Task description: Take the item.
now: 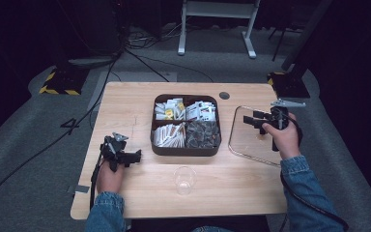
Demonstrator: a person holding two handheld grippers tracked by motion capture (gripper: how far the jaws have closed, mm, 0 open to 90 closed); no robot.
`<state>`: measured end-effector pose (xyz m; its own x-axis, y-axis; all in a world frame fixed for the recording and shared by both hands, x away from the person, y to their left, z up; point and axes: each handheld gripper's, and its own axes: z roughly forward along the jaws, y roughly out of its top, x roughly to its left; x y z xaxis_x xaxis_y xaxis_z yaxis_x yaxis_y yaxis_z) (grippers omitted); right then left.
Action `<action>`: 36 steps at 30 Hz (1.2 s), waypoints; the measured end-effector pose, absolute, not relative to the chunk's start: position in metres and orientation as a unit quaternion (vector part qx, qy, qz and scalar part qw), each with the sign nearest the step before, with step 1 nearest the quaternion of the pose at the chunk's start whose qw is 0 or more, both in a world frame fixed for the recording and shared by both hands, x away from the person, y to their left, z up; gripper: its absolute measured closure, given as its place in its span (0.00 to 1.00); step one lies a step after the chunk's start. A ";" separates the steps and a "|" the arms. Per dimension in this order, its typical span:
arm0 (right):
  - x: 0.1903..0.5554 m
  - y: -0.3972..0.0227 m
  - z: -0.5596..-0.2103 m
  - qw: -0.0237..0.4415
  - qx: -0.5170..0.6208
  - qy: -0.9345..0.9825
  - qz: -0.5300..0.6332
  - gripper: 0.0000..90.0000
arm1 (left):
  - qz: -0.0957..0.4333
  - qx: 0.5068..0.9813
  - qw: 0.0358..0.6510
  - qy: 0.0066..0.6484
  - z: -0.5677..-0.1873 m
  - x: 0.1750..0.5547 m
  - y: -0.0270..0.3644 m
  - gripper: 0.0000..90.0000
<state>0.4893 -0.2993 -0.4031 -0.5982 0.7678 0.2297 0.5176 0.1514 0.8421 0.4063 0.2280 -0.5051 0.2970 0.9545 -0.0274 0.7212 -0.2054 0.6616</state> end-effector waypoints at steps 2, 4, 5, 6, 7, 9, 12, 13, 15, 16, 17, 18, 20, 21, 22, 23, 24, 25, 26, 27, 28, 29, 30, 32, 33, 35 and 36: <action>0.490 -0.290 -0.402 0.120 0.418 0.755 0.490 0.41 | 0.200 0.748 0.292 0.561 -0.505 0.406 0.228 0.00; 0.491 -0.280 -0.402 0.113 0.406 0.765 0.487 0.43 | 0.201 0.747 0.291 0.563 -0.505 0.406 0.227 0.00; 0.491 -0.273 -0.402 0.111 0.400 0.769 0.486 0.44 | 0.201 0.748 0.292 0.562 -0.505 0.406 0.227 0.00; 0.491 -0.269 -0.402 0.110 0.394 0.772 0.486 0.44 | 0.202 0.748 0.291 0.562 -0.505 0.405 0.227 0.00; 0.490 -0.263 -0.402 0.107 0.387 0.777 0.486 0.46 | 0.202 0.748 0.291 0.562 -0.505 0.405 0.227 0.00; 0.490 -0.255 -0.403 0.102 0.379 0.781 0.486 0.47 | 0.201 0.748 0.291 0.562 -0.505 0.405 0.227 0.00; 0.487 -0.241 -0.404 0.097 0.365 0.789 0.485 0.50 | 0.203 0.748 0.290 0.562 -0.505 0.405 0.227 0.00; 0.487 -0.238 -0.404 0.095 0.361 0.791 0.485 0.50 | 0.203 0.747 0.290 0.562 -0.505 0.405 0.227 0.00; 0.486 -0.230 -0.405 0.091 0.353 0.795 0.485 0.51 | 0.202 0.748 0.291 0.562 -0.505 0.405 0.227 0.00; 0.485 -0.227 -0.405 0.090 0.351 0.796 0.485 0.51 | 0.203 0.748 0.290 0.562 -0.505 0.405 0.227 0.00; 0.484 -0.222 -0.405 0.090 0.346 0.797 0.486 0.51 | 0.203 0.747 0.290 0.562 -0.505 0.405 0.227 0.00; 0.484 -0.219 -0.404 0.090 0.343 0.798 0.487 0.50 | 0.203 0.747 0.290 0.562 -0.505 0.405 0.227 0.00; 0.484 -0.213 -0.404 0.087 0.339 0.799 0.488 0.49 | 0.203 0.747 0.290 0.562 -0.505 0.405 0.227 0.00; 0.485 -0.208 -0.405 0.083 0.336 0.800 0.490 0.49 | 0.203 0.747 0.290 0.562 -0.505 0.405 0.227 0.00; 0.485 -0.205 -0.405 0.082 0.335 0.800 0.491 0.48 | 0.203 0.747 0.290 0.562 -0.505 0.405 0.227 0.00; 0.486 -0.200 -0.405 0.079 0.332 0.801 0.492 0.48 | 0.203 0.747 0.290 0.562 -0.505 0.405 0.227 0.00; 0.486 -0.197 -0.406 0.077 0.328 0.804 0.490 0.49 | 0.202 0.748 0.291 0.562 -0.505 0.406 0.227 0.00; 0.487 -0.191 -0.407 0.074 0.324 0.810 0.484 0.49 | 0.202 0.747 0.291 0.563 -0.505 0.405 0.227 0.00; 0.488 -0.187 -0.408 0.074 0.323 0.814 0.478 0.49 | 0.202 0.747 0.291 0.562 -0.505 0.406 0.227 0.00; 0.489 -0.182 -0.410 0.074 0.320 0.820 0.469 0.50 | 0.201 0.747 0.292 0.563 -0.505 0.405 0.227 0.00; 0.490 -0.176 -0.413 0.073 0.316 0.827 0.459 0.50 | 0.201 0.747 0.292 0.562 -0.505 0.406 0.227 0.00; 0.490 -0.171 -0.415 0.074 0.313 0.832 0.453 0.51 | 0.201 0.747 0.291 0.562 -0.505 0.406 0.227 0.00; 0.491 -0.168 -0.417 0.075 0.312 0.835 0.447 0.51 | 0.200 0.747 0.293 0.562 -0.505 0.406 0.227 0.00; 0.492 -0.159 -0.422 0.078 0.308 0.843 0.434 0.52 | 0.200 0.748 0.292 0.561 -0.505 0.406 0.228 0.00; 0.492 -0.155 -0.424 0.077 0.307 0.846 0.429 0.52 | 0.200 0.749 0.292 0.560 -0.505 0.406 0.228 0.00; 0.493 -0.149 -0.429 0.079 0.304 0.852 0.419 0.52 | 0.199 0.750 0.292 0.559 -0.505 0.406 0.228 0.00; 0.494 -0.145 -0.431 0.080 0.303 0.856 0.411 0.52 | 0.199 0.750 0.292 0.559 -0.505 0.406 0.228 0.00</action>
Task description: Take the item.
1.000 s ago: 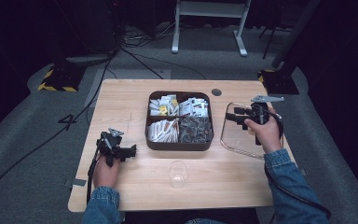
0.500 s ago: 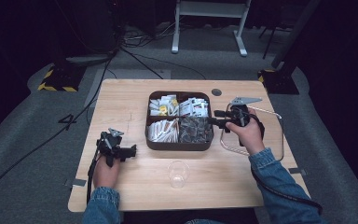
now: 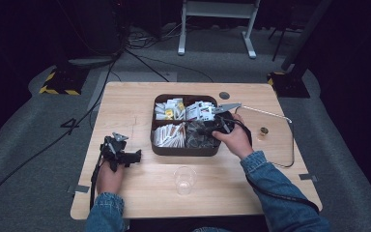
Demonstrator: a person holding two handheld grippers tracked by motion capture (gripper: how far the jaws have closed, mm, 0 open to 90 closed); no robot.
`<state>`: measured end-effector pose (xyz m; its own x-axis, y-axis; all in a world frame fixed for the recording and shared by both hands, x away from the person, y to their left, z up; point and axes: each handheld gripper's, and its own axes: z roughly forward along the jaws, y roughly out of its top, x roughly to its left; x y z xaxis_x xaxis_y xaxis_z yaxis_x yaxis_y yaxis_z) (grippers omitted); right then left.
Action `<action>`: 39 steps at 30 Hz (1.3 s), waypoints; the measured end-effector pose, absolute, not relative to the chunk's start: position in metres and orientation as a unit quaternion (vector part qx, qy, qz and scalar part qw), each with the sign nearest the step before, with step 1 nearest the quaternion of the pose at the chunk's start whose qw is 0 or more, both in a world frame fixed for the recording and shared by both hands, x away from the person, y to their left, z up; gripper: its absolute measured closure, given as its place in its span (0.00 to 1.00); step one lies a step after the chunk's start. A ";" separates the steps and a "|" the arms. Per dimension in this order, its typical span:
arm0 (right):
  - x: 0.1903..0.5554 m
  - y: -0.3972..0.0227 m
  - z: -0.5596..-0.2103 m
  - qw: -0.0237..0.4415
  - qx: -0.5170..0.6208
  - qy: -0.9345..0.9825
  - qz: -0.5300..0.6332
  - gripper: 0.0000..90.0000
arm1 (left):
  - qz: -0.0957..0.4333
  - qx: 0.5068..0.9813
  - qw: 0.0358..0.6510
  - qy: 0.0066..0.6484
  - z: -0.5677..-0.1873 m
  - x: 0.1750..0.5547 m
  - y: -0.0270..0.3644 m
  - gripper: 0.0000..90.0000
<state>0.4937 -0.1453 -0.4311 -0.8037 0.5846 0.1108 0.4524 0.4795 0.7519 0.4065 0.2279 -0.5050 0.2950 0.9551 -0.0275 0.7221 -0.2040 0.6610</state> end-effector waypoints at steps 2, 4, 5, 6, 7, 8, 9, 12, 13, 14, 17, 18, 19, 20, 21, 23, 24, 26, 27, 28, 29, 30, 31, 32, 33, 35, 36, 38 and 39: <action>0.495 -0.140 -0.435 0.079 0.301 0.863 0.399 0.52 | 0.199 0.750 0.292 0.559 -0.505 0.407 0.228 0.00; 0.497 -0.135 -0.439 0.077 0.302 0.868 0.386 0.52 | 0.199 0.750 0.292 0.559 -0.505 0.407 0.228 0.00; 0.497 -0.134 -0.441 0.078 0.302 0.870 0.381 0.53 | 0.199 0.750 0.292 0.559 -0.505 0.407 0.228 0.00; 0.498 -0.132 -0.443 0.077 0.303 0.873 0.375 0.54 | 0.199 0.750 0.292 0.559 -0.505 0.407 0.228 0.00; 0.499 -0.131 -0.445 0.078 0.304 0.875 0.367 0.56 | 0.199 0.750 0.292 0.559 -0.505 0.407 0.228 0.00; 0.499 -0.131 -0.447 0.076 0.306 0.877 0.362 0.59 | 0.199 0.750 0.292 0.559 -0.505 0.406 0.228 0.00; 0.500 -0.130 -0.449 0.071 0.304 0.881 0.356 0.64 | 0.199 0.750 0.292 0.559 -0.505 0.406 0.228 0.00; 0.499 -0.130 -0.452 0.072 0.300 0.884 0.352 0.81 | 0.199 0.750 0.292 0.559 -0.505 0.406 0.228 0.00; 0.498 -0.131 -0.451 0.073 0.296 0.885 0.352 0.82 | 0.199 0.750 0.292 0.559 -0.505 0.406 0.228 0.00; 0.498 -0.132 -0.451 0.073 0.297 0.884 0.354 0.84 | 0.200 0.750 0.292 0.559 -0.505 0.406 0.228 0.00; 0.496 -0.133 -0.450 0.075 0.297 0.881 0.360 0.85 | 0.199 0.750 0.292 0.559 -0.505 0.406 0.228 0.00; 0.496 -0.133 -0.449 0.076 0.296 0.880 0.364 0.86 | 0.199 0.750 0.292 0.559 -0.505 0.406 0.228 0.00; 0.495 -0.134 -0.448 0.075 0.295 0.878 0.368 0.86 | 0.199 0.750 0.292 0.559 -0.505 0.406 0.228 0.00; 0.495 -0.135 -0.447 0.075 0.294 0.877 0.373 0.86 | 0.199 0.750 0.292 0.559 -0.505 0.406 0.228 0.00; 0.494 -0.136 -0.445 0.074 0.297 0.874 0.378 0.86 | 0.199 0.750 0.292 0.559 -0.505 0.406 0.228 0.00; 0.493 -0.139 -0.442 0.072 0.297 0.869 0.389 0.86 | 0.199 0.750 0.292 0.559 -0.505 0.406 0.228 0.00; 0.493 -0.140 -0.440 0.073 0.297 0.866 0.396 0.86 | 0.199 0.750 0.292 0.559 -0.505 0.406 0.228 0.00; 0.491 -0.143 -0.436 0.072 0.299 0.861 0.406 0.86 | 0.199 0.750 0.292 0.559 -0.505 0.406 0.228 0.00; 0.491 -0.145 -0.435 0.072 0.299 0.858 0.411 0.86 | 0.199 0.750 0.292 0.559 -0.505 0.406 0.228 0.00; 0.490 -0.146 -0.433 0.072 0.301 0.855 0.417 0.86 | 0.199 0.750 0.292 0.559 -0.505 0.406 0.228 0.00; 0.489 -0.148 -0.431 0.071 0.301 0.852 0.423 0.86 | 0.200 0.750 0.292 0.559 -0.505 0.406 0.228 0.00; 0.488 -0.149 -0.430 0.072 0.301 0.849 0.428 0.86 | 0.199 0.750 0.292 0.559 -0.505 0.406 0.228 0.00; 0.487 -0.150 -0.428 0.073 0.300 0.847 0.433 0.86 | 0.199 0.750 0.292 0.559 -0.505 0.406 0.228 0.00; 0.486 -0.151 -0.426 0.072 0.300 0.845 0.436 0.86 | 0.199 0.750 0.292 0.559 -0.505 0.406 0.228 0.00; 0.486 -0.152 -0.424 0.072 0.298 0.843 0.442 0.86 | 0.200 0.750 0.292 0.559 -0.505 0.406 0.228 0.00; 0.483 -0.153 -0.422 0.071 0.298 0.839 0.450 0.86 | 0.199 0.750 0.292 0.559 -0.505 0.406 0.228 0.00; 0.483 -0.154 -0.420 0.071 0.296 0.838 0.453 0.86 | 0.199 0.750 0.292 0.559 -0.505 0.406 0.228 0.00; 0.480 -0.155 -0.418 0.072 0.295 0.834 0.461 0.86 | 0.199 0.750 0.292 0.559 -0.505 0.406 0.228 0.00; 0.479 -0.156 -0.417 0.072 0.294 0.833 0.464 0.86 | 0.199 0.750 0.292 0.559 -0.505 0.406 0.228 0.00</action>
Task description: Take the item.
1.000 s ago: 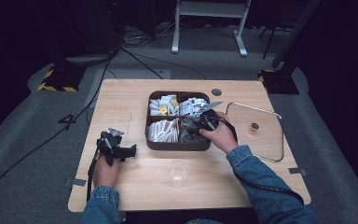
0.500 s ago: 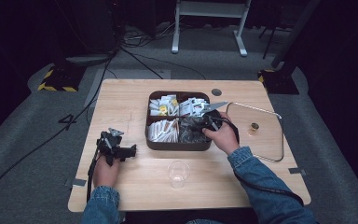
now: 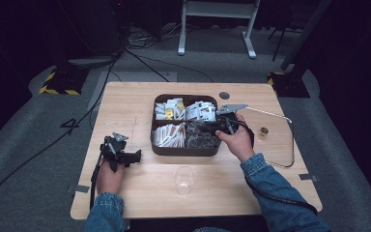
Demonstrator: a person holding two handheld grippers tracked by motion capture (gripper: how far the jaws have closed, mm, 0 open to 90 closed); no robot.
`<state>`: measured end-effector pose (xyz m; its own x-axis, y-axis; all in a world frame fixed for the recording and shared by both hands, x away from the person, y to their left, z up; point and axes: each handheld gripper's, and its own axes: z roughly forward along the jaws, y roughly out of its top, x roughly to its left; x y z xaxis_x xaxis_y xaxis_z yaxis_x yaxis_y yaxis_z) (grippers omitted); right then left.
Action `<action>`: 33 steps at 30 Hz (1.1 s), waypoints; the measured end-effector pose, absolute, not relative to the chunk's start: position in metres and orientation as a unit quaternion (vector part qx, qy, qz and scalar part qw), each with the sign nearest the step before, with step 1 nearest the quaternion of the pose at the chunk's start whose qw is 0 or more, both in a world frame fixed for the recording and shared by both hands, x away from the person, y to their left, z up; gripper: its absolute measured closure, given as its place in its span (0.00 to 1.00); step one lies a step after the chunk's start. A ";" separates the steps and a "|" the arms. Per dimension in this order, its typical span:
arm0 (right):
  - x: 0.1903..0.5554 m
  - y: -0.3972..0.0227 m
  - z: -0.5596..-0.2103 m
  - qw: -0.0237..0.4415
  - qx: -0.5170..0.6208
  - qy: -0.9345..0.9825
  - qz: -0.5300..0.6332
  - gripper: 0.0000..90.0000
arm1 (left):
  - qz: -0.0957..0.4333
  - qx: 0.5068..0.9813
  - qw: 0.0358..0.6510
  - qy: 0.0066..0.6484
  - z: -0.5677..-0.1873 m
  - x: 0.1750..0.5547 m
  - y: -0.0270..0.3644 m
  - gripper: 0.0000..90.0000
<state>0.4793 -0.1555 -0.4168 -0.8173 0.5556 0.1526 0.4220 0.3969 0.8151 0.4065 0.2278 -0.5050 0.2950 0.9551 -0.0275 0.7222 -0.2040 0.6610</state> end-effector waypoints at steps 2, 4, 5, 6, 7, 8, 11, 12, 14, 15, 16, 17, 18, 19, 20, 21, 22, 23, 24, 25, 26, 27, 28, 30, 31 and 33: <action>0.477 -0.157 -0.414 0.070 0.289 0.830 0.471 0.86 | 0.199 0.750 0.292 0.559 -0.505 0.406 0.228 0.00; 0.473 -0.158 -0.412 0.067 0.283 0.828 0.480 0.86 | 0.199 0.750 0.292 0.559 -0.505 0.406 0.228 0.00; 0.470 -0.159 -0.410 0.066 0.280 0.827 0.484 0.86 | 0.199 0.750 0.292 0.559 -0.505 0.406 0.228 0.00; 0.467 -0.160 -0.409 0.066 0.277 0.826 0.486 0.86 | 0.199 0.750 0.292 0.559 -0.505 0.406 0.228 0.00; 0.464 -0.161 -0.407 0.065 0.274 0.825 0.490 0.86 | 0.199 0.750 0.292 0.559 -0.505 0.406 0.228 0.00; 0.462 -0.161 -0.406 0.066 0.273 0.825 0.491 0.86 | 0.199 0.750 0.292 0.559 -0.505 0.406 0.228 0.00; 0.453 -0.163 -0.402 0.067 0.267 0.824 0.495 0.86 | 0.199 0.748 0.292 0.562 -0.505 0.406 0.227 0.00; 0.450 -0.164 -0.401 0.066 0.263 0.823 0.498 0.86 | 0.199 0.748 0.292 0.562 -0.505 0.406 0.227 0.00; 0.445 -0.166 -0.400 0.060 0.259 0.821 0.505 0.86 | 0.200 0.748 0.292 0.561 -0.505 0.406 0.227 0.00; 0.441 -0.167 -0.399 0.055 0.256 0.819 0.510 0.86 | 0.199 0.748 0.292 0.562 -0.505 0.406 0.227 0.00; 0.439 -0.168 -0.397 0.054 0.255 0.818 0.512 0.86 | 0.200 0.748 0.292 0.562 -0.505 0.406 0.227 0.00; 0.437 -0.168 -0.396 0.054 0.254 0.818 0.513 0.86 | 0.200 0.748 0.292 0.562 -0.505 0.406 0.227 0.00; 0.435 -0.167 -0.393 0.050 0.251 0.816 0.518 0.86 | 0.200 0.748 0.292 0.562 -0.505 0.406 0.227 0.00; 0.433 -0.167 -0.392 0.048 0.248 0.816 0.520 0.86 | 0.200 0.748 0.292 0.562 -0.505 0.406 0.227 0.00; 0.430 -0.166 -0.390 0.048 0.243 0.816 0.522 0.86 | 0.200 0.748 0.292 0.562 -0.505 0.406 0.227 0.00; 0.428 -0.164 -0.388 0.050 0.239 0.818 0.521 0.86 | 0.200 0.748 0.292 0.562 -0.505 0.406 0.227 0.00; 0.426 -0.163 -0.387 0.050 0.235 0.819 0.521 0.86 | 0.200 0.748 0.292 0.562 -0.505 0.406 0.227 0.00; 0.424 -0.162 -0.386 0.050 0.231 0.821 0.520 0.86 | 0.200 0.748 0.292 0.562 -0.505 0.406 0.227 0.00; 0.422 -0.161 -0.386 0.048 0.230 0.821 0.520 0.86 | 0.200 0.748 0.292 0.562 -0.505 0.406 0.227 0.00; 0.421 -0.160 -0.385 0.048 0.228 0.822 0.520 0.86 | 0.200 0.748 0.292 0.562 -0.505 0.406 0.227 0.00; 0.420 -0.159 -0.384 0.049 0.226 0.822 0.520 0.86 | 0.200 0.748 0.292 0.562 -0.505 0.406 0.227 0.00; 0.419 -0.159 -0.384 0.049 0.224 0.823 0.520 0.86 | 0.200 0.748 0.292 0.562 -0.505 0.406 0.227 0.00; 0.418 -0.159 -0.383 0.047 0.223 0.823 0.520 0.86 | 0.200 0.748 0.292 0.562 -0.505 0.406 0.227 0.00; 0.416 -0.159 -0.382 0.045 0.219 0.825 0.520 0.86 | 0.200 0.748 0.292 0.562 -0.505 0.406 0.227 0.00; 0.415 -0.158 -0.382 0.044 0.217 0.825 0.519 0.86 | 0.200 0.748 0.292 0.562 -0.505 0.406 0.227 0.00; 0.413 -0.158 -0.381 0.043 0.213 0.828 0.517 0.86 | 0.200 0.748 0.292 0.562 -0.505 0.406 0.227 0.00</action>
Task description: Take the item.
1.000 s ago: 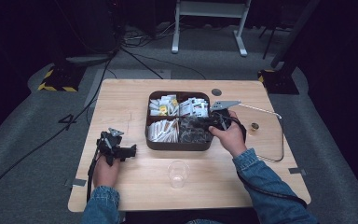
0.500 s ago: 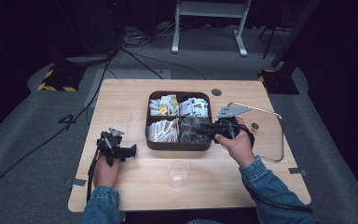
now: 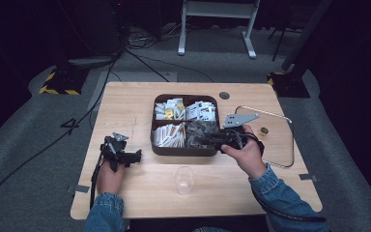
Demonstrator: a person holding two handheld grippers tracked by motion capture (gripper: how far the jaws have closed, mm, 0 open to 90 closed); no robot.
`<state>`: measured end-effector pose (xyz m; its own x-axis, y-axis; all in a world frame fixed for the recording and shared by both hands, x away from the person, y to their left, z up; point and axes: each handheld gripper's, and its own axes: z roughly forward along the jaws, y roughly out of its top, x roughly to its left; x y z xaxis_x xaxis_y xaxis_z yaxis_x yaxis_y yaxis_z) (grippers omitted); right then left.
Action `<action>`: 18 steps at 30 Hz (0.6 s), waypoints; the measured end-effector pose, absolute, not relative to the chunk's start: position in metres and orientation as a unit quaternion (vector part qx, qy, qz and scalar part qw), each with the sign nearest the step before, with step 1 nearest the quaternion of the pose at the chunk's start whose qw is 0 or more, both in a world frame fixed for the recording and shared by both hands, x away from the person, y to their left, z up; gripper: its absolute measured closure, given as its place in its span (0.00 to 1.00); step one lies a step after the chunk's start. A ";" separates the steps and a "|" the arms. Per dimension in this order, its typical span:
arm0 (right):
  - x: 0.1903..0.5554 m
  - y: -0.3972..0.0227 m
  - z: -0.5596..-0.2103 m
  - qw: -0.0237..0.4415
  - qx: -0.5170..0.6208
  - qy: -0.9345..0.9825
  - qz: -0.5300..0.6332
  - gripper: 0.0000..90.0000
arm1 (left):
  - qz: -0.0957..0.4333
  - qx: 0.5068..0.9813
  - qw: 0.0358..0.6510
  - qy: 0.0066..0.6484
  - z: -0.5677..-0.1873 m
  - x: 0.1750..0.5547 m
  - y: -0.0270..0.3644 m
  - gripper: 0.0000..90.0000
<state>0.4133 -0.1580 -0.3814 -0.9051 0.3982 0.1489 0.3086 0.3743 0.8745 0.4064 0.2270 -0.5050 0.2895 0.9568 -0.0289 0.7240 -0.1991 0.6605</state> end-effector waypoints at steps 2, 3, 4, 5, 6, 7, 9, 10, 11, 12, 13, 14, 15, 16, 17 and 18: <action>0.412 -0.158 -0.382 0.042 0.211 0.830 0.515 0.86 | 0.200 0.748 0.292 0.562 -0.505 0.406 0.227 0.00; 0.411 -0.158 -0.382 0.042 0.211 0.831 0.514 0.86 | 0.200 0.748 0.292 0.562 -0.505 0.406 0.227 0.00; 0.410 -0.158 -0.382 0.040 0.211 0.832 0.512 0.86 | 0.200 0.748 0.292 0.562 -0.505 0.406 0.227 0.00; 0.409 -0.158 -0.383 0.039 0.209 0.833 0.511 0.86 | 0.200 0.748 0.292 0.562 -0.505 0.406 0.227 0.00; 0.408 -0.158 -0.383 0.038 0.209 0.834 0.510 0.86 | 0.200 0.748 0.292 0.562 -0.505 0.406 0.227 0.00; 0.407 -0.158 -0.383 0.037 0.207 0.834 0.509 0.86 | 0.200 0.748 0.292 0.562 -0.505 0.406 0.227 0.00; 0.404 -0.157 -0.383 0.034 0.203 0.835 0.510 0.86 | 0.200 0.748 0.292 0.562 -0.505 0.406 0.227 0.00; 0.403 -0.156 -0.382 0.032 0.200 0.835 0.511 0.86 | 0.200 0.748 0.292 0.562 -0.505 0.406 0.227 0.00; 0.401 -0.154 -0.382 0.031 0.198 0.836 0.511 0.86 | 0.200 0.748 0.292 0.562 -0.505 0.406 0.227 0.00; 0.399 -0.153 -0.381 0.030 0.194 0.837 0.511 0.86 | 0.200 0.748 0.292 0.562 -0.505 0.406 0.227 0.00; 0.398 -0.151 -0.381 0.027 0.189 0.838 0.511 0.86 | 0.200 0.748 0.292 0.561 -0.505 0.406 0.227 0.00; 0.396 -0.149 -0.381 0.026 0.185 0.839 0.510 0.86 | 0.200 0.748 0.292 0.562 -0.505 0.406 0.227 0.00; 0.394 -0.147 -0.382 0.024 0.180 0.841 0.509 0.86 | 0.200 0.748 0.292 0.562 -0.505 0.406 0.227 0.00; 0.392 -0.144 -0.382 0.021 0.177 0.843 0.507 0.86 | 0.200 0.748 0.292 0.562 -0.505 0.406 0.227 0.00; 0.391 -0.143 -0.383 0.019 0.174 0.845 0.505 0.86 | 0.200 0.748 0.292 0.562 -0.505 0.406 0.227 0.00; 0.390 -0.141 -0.384 0.016 0.171 0.846 0.504 0.86 | 0.200 0.748 0.292 0.562 -0.505 0.406 0.227 0.00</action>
